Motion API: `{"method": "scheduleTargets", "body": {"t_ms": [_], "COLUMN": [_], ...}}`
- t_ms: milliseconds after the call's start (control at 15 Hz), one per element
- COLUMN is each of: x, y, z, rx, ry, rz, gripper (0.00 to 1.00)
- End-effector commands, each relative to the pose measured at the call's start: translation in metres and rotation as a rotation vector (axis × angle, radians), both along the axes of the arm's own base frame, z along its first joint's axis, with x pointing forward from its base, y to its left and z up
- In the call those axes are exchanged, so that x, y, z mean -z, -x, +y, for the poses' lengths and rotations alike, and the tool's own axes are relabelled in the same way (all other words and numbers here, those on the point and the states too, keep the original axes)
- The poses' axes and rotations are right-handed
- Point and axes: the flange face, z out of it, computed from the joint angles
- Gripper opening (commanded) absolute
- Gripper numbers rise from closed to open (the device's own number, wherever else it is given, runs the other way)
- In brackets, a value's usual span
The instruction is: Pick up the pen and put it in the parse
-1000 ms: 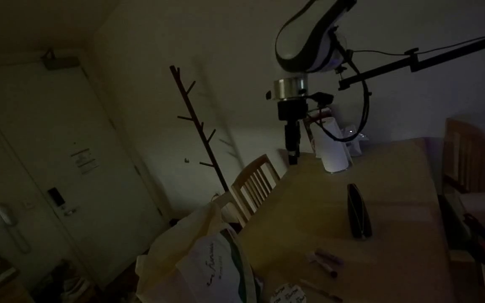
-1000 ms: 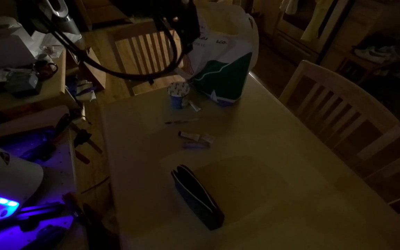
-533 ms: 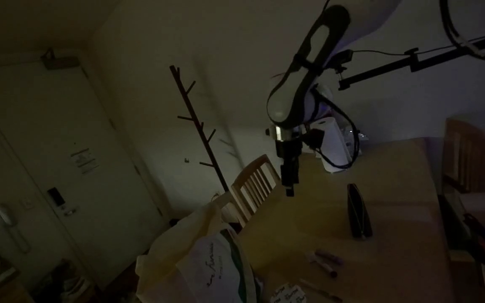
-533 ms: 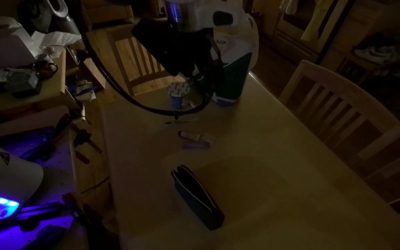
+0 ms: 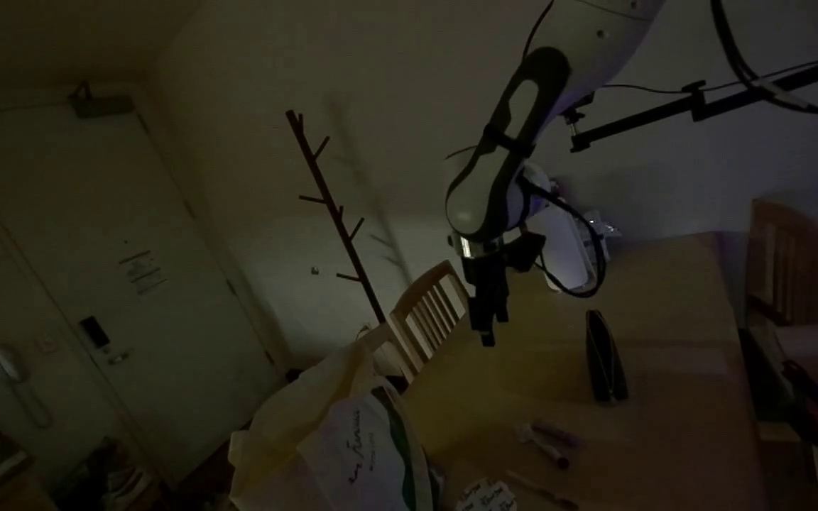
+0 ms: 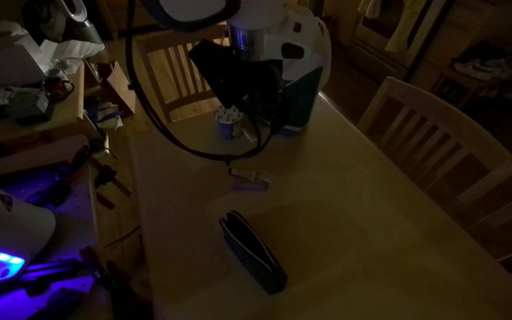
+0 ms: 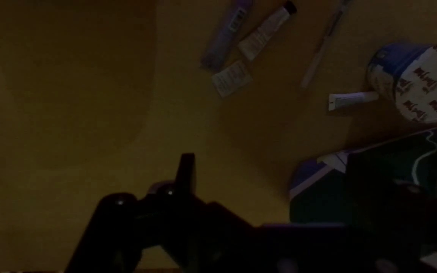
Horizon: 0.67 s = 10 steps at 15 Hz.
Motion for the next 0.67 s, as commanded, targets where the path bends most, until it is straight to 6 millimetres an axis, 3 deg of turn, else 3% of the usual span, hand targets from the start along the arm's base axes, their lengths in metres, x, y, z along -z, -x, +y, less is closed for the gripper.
{"method": "scheduleTargets", "body": {"t_ms": [0, 333, 400, 467, 600], "x": [0.038, 0.094, 0.098, 0.091, 0.101], "y": [-0.018, -0.040, -0.042, -0.031, -0.034], "z": [0.011, 0.035, 0.034, 0.036, 0.038], "rx": [0.128, 0.170, 0.161, 0.141, 0.136], "ry": [0.013, -0.020, -0.012, -0.006, -0.005], "rz": [0.092, 0.194, 0.194, 0.171, 0.181], "gripper": [1.00, 1.00, 1.00, 1.00, 1.00]}}
